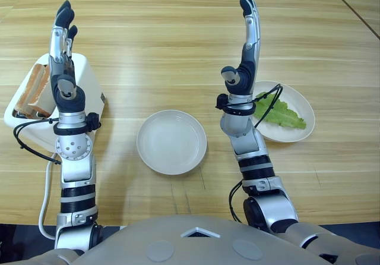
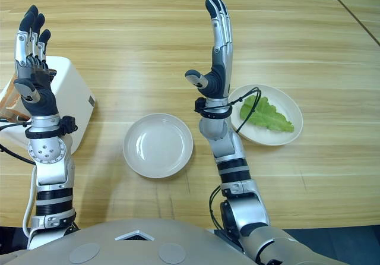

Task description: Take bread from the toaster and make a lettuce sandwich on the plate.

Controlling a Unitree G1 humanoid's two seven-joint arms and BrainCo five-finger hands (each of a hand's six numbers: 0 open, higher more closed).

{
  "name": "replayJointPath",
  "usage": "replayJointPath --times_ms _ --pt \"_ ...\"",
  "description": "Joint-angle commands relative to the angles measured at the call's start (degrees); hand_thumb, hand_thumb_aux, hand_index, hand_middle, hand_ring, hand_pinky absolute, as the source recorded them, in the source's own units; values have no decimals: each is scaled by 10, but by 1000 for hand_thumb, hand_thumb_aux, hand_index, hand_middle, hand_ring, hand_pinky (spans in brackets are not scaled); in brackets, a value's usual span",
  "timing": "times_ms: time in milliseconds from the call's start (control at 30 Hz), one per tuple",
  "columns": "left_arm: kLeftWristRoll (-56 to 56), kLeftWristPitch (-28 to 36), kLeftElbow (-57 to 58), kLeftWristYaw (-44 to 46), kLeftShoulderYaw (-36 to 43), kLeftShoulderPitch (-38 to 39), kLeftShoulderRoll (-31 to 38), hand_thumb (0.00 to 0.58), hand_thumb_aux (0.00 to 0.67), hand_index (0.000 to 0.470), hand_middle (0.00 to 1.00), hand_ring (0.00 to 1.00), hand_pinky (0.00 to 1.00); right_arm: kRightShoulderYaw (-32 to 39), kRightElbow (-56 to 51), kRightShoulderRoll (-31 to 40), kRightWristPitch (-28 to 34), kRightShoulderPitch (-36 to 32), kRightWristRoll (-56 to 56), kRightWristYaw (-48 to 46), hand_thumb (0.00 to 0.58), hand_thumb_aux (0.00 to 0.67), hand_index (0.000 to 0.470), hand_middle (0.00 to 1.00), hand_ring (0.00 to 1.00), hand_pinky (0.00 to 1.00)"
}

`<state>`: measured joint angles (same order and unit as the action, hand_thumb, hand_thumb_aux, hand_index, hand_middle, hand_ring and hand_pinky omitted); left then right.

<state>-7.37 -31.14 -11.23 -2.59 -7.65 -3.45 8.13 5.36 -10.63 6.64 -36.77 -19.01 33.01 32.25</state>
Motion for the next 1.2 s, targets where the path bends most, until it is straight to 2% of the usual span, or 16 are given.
replayJointPath --times_ms 33,333,467,567,667,800,933,1200 --pt "0 6 3 1 -1 -1 3 0 0 0 0 0 0 2 -2 -2 1 -4 -1 -2 0 0 0 0 0 0" --pt "-22 21 -23 2 -16 2 22 0 0 0 0 0 0 3 0 -1 2 -1 -3 -6 0 0 0 0 0 0" --pt "-49 65 -99 19 -108 -7 105 0 0 0 0 0 0 3 3 -1 3 0 -2 -10 0 0 0 0 0 0" --pt "-117 80 -118 44 -204 4 212 0 0 0 0 0 0 4 5 -1 4 2 -2 -13 0 0 0 0 0 0" --pt "-212 49 -74 53 -290 46 322 0 0 0 0 0 0 4 7 0 5 6 -1 -14 0 0 0 0 0 0" --pt "-337 -61 38 38 -332 172 435 0 0 0 0 0 0 3 11 -1 8 13 -1 -12 0 0 0 0 0 0" --pt "-410 -71 145 -29 -343 219 486 0 0 0 0 0 0 4 14 -2 10 15 -1 -13 0 0 0 0 0 0" --pt "-436 -56 261 -104 -264 214 533 0 0 0 0 0 0 5 8 1 8 9 -7 -18 0 0 0 0 0 0"
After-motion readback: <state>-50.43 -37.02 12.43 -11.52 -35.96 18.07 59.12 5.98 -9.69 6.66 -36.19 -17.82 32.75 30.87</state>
